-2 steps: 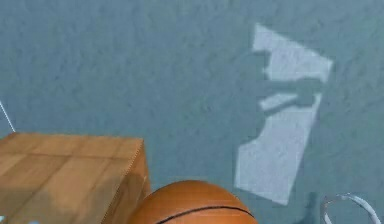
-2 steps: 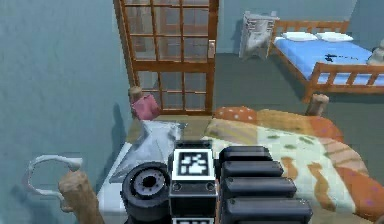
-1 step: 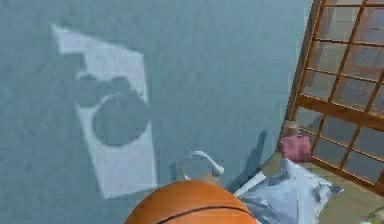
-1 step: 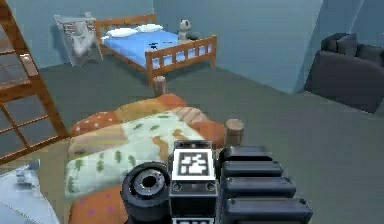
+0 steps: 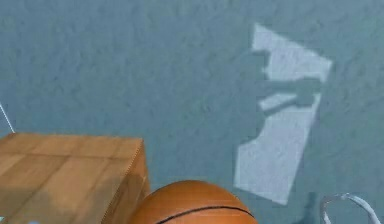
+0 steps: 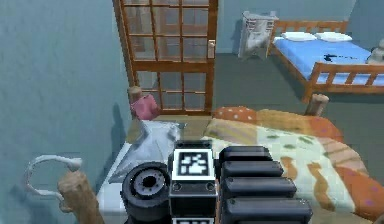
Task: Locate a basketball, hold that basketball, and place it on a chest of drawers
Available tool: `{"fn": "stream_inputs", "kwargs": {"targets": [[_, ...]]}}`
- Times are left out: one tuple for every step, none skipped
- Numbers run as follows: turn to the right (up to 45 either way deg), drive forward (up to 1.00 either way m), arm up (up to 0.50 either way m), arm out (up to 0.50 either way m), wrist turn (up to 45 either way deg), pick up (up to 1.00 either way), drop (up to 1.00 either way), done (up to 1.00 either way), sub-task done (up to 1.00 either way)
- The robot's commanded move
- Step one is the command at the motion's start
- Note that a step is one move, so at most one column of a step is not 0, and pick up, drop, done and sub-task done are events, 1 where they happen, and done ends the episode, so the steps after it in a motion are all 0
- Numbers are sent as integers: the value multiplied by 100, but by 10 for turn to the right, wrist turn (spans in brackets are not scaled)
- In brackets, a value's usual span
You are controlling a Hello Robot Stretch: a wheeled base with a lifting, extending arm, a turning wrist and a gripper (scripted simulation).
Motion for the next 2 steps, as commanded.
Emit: {"fn": "stream_inputs", "kwargs": {"targets": [[-450, 0, 0, 0, 0, 0, 0, 0, 0], [-90, 0, 0, 0, 0, 0, 0, 0, 0]]}}
